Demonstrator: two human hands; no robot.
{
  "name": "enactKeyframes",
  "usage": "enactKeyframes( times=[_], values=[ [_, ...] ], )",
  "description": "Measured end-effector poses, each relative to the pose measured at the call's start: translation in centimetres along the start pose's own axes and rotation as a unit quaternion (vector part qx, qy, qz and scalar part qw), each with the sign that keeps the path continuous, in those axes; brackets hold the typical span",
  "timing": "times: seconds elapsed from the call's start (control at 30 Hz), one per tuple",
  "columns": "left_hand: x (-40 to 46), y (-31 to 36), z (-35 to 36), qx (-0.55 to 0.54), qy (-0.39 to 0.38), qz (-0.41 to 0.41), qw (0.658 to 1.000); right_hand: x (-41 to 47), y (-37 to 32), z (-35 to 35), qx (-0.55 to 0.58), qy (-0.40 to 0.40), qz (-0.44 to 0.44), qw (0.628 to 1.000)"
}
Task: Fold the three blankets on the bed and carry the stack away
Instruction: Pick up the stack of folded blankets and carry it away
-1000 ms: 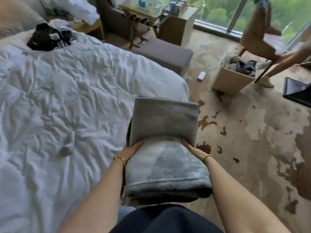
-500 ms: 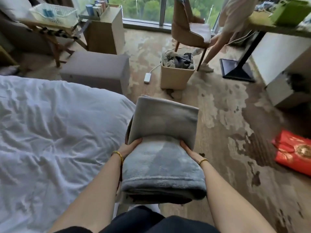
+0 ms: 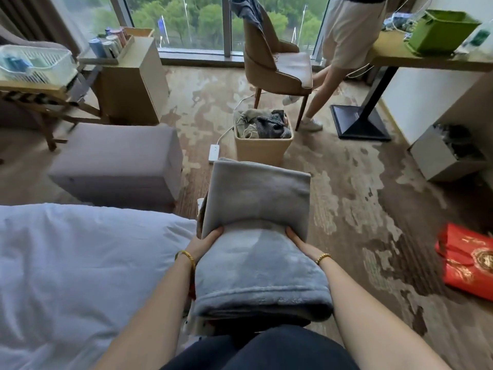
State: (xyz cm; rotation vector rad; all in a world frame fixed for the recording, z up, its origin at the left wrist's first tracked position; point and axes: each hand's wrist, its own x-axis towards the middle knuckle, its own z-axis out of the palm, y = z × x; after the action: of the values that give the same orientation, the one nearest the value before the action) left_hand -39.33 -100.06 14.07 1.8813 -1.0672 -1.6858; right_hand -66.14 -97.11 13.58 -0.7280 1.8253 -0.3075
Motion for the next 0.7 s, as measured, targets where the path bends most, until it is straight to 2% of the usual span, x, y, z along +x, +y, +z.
enactKeyframes(
  times=[0.23, 0.47, 0.7],
  values=[
    [8.1, 6.6, -4.1, -0.012, 0.068, -0.051, 0.996, 8.9, -11.0, -0.2, -0.025, -0.066, -0.007, 0.998],
    [16.8, 14.8, -6.7, -0.081, 0.112, -0.011, 0.990, 17.5, -25.1, -3.1, -0.082, -0.117, -0.062, 0.988],
    [24.1, 20.1, -10.5, -0.114, 0.138, -0.042, 0.983, 23.8, -35.9, -2.4, -0.126, -0.125, -0.088, 0.980]
  ],
)
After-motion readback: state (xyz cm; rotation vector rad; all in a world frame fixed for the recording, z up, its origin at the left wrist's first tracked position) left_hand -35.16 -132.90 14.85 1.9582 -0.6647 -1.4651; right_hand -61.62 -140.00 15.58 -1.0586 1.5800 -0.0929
